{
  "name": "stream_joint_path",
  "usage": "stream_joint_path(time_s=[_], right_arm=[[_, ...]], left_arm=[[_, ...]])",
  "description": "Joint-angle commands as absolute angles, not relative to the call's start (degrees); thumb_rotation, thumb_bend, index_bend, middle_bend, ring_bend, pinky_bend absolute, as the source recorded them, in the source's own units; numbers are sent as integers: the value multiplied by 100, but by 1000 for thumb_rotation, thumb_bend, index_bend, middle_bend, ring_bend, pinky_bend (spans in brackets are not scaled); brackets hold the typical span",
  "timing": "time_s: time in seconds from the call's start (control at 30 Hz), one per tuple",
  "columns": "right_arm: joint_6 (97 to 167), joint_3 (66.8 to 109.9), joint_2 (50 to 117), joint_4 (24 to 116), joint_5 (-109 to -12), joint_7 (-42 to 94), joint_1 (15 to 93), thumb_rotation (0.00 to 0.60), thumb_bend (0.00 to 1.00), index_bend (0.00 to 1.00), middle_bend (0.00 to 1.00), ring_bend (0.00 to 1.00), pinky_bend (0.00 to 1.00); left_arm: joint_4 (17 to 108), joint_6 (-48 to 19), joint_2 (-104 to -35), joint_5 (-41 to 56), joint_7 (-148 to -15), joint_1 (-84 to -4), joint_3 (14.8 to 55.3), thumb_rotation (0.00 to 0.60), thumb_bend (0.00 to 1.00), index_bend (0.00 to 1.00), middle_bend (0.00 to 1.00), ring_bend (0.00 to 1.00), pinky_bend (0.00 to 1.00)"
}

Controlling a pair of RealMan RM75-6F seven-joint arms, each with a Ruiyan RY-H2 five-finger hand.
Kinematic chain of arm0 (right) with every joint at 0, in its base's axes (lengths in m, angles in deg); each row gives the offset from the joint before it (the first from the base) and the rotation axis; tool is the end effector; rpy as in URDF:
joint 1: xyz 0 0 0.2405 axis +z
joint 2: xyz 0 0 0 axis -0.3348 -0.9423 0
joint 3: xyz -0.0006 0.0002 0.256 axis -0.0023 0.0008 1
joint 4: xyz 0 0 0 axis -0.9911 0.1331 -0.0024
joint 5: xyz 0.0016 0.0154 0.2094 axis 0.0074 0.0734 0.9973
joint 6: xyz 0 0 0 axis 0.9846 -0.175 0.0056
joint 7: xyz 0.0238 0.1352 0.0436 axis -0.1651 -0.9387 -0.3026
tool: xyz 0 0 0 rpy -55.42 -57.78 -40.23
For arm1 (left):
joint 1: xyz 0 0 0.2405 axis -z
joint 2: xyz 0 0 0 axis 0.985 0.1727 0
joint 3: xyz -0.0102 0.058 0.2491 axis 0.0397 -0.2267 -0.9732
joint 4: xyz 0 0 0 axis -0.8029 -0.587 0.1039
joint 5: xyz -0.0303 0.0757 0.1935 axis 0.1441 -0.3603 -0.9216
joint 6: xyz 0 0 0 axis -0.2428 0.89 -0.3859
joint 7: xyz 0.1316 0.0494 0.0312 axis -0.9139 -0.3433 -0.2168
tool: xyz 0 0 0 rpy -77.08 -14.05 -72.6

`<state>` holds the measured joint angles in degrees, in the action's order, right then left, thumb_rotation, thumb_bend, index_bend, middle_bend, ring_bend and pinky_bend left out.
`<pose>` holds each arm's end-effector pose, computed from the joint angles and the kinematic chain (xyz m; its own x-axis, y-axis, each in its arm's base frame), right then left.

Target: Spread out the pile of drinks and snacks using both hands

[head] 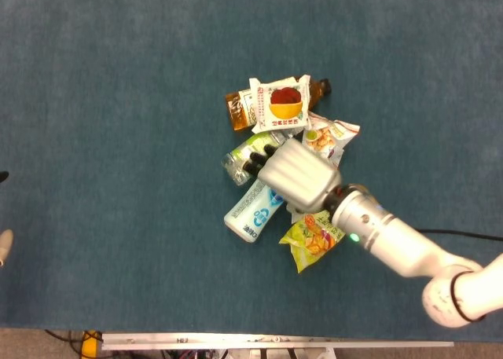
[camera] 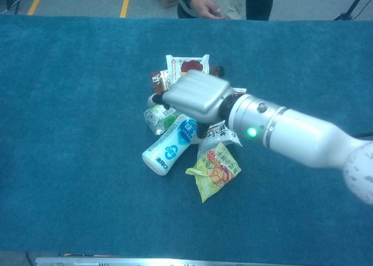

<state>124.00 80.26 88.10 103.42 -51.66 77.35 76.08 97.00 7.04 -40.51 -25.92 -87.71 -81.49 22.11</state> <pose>-0.0445 -0.2626 -0.0467 0.7315 -0.1934 0.6539 -0.5464 -0.7398 0.3925 -0.2776 0.1187 0.1711 0.4275 0.1523 0.8911 0.9037 -0.0453 -0.4258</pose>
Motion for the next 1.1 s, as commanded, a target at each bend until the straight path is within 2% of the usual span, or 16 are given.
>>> stream_joint_path(time_s=[0.03,0.27,0.53,0.83,1.1], right_arm=[[12552,8026,8444,10481,-5414,7380,7418,600,0,188,329,358,648],[12744,8038,7930,10306,-5701,6672,7068,600,0,188,328,348,630],[12771,8353,8242,9718,-5445,6725,7161,600,0,172,247,188,410],[12357,8683,8776,8965,-4615,7005,7586,600,0,143,221,159,372],[12071,8762,9169,8411,-4050,7224,7928,600,0,142,221,158,370]], left_arm=[[9695,664,-4017,-2627,-8748,-8088,2241,600,351,146,179,135,150],[9760,545,-4000,-2674,-8762,-7937,2296,600,351,146,179,135,150],[9754,644,-3993,-2620,-8744,-8040,2221,600,351,146,179,135,150],[9616,757,-3961,-2458,-8554,-8212,2129,600,351,146,179,135,150],[9532,792,-3940,-2373,-8447,-8292,2089,600,351,146,179,135,150]])
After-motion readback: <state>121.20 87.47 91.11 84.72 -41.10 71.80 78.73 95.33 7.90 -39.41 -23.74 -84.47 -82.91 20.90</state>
